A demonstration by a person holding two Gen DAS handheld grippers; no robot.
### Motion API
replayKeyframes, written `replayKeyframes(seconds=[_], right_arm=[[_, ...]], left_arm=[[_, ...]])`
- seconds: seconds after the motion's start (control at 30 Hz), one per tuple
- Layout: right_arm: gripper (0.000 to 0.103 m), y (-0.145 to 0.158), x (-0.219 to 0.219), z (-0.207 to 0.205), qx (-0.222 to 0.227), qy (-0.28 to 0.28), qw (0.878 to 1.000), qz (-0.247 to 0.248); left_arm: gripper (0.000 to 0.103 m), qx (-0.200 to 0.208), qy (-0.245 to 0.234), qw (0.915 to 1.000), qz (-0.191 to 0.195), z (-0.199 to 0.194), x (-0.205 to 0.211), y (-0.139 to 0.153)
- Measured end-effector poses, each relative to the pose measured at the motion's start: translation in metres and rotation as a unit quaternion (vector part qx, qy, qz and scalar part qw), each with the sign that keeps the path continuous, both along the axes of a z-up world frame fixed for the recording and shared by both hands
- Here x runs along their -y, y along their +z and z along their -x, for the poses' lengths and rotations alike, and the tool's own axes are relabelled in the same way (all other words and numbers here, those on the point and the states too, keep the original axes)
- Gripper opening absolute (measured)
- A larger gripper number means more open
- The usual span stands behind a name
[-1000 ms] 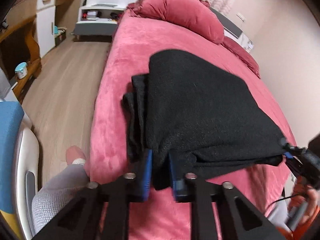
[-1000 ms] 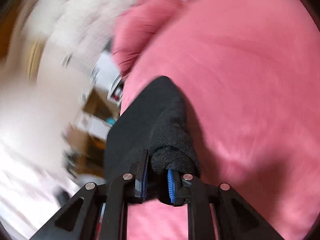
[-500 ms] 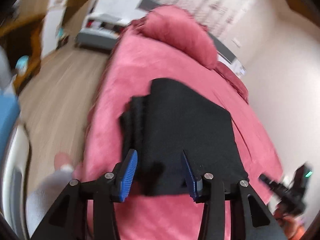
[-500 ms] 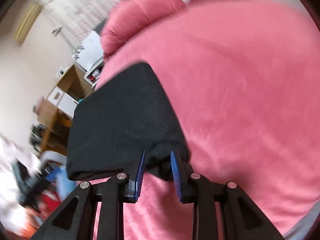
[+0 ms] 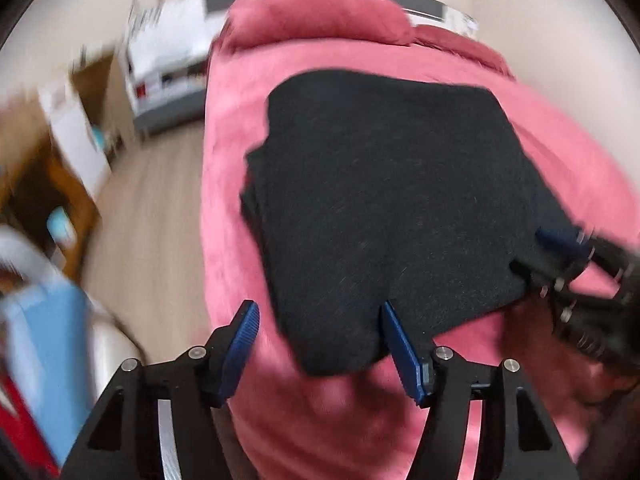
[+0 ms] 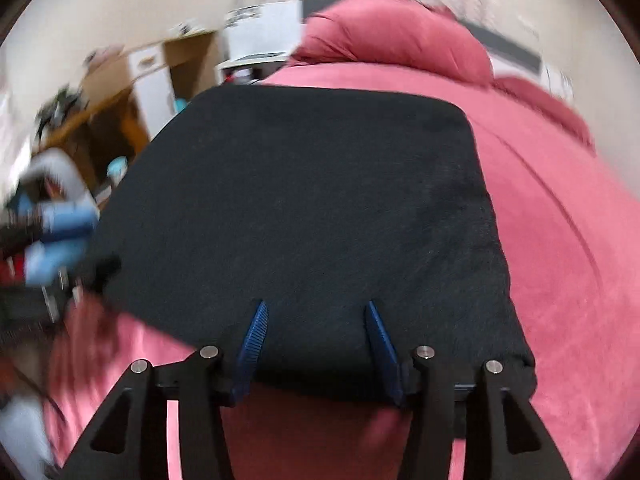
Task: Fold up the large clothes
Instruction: 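Release the coat and smooth the folded bundle with both grippers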
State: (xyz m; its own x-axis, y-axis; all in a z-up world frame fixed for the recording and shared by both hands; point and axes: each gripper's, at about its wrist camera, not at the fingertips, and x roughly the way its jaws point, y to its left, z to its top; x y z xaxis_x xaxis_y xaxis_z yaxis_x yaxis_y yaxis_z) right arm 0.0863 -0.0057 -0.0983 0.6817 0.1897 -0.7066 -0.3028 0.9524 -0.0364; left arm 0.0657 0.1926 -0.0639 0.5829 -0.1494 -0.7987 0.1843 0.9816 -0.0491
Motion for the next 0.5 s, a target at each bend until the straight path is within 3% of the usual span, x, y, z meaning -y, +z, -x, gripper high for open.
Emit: replayKeyframes(seconds=[0.07, 0.13, 0.2, 0.27, 0.4, 0.5], right_arm=[[0.053, 0.004, 0.010, 0.001, -0.020, 0.007, 1.000, -0.023], [0.053, 0.014, 0.025, -0.006, -0.040, 0.003, 0.996, -0.075], [0.053, 0.033, 0.050, -0.004, -0.016, -0.013, 0.992, -0.126], [0.053, 0.047, 0.068, -0.012, 0.014, -0.041, 0.991, -0.127], [0.053, 0.066, 0.088, -0.069, 0.025, -0.092, 0.990, -0.099], [0.053, 0.067, 0.098, -0.117, 0.006, -0.103, 0.991, -0.082]], left_arm=[[0.061, 0.000, 0.022, 0.9991, 0.037, 0.003, -0.016, 0.011], [0.059, 0.050, 0.045, 0.9954, 0.068, 0.009, -0.028, 0.035], [0.062, 0.091, 0.056, 0.9895, 0.098, 0.004, -0.029, 0.056], [0.064, 0.118, 0.047, 0.9840, 0.125, -0.009, -0.017, 0.073], [0.066, 0.142, -0.017, 0.9829, 0.116, -0.068, 0.042, 0.085], [0.066, 0.135, -0.028, 0.9883, 0.065, -0.114, 0.077, 0.069]])
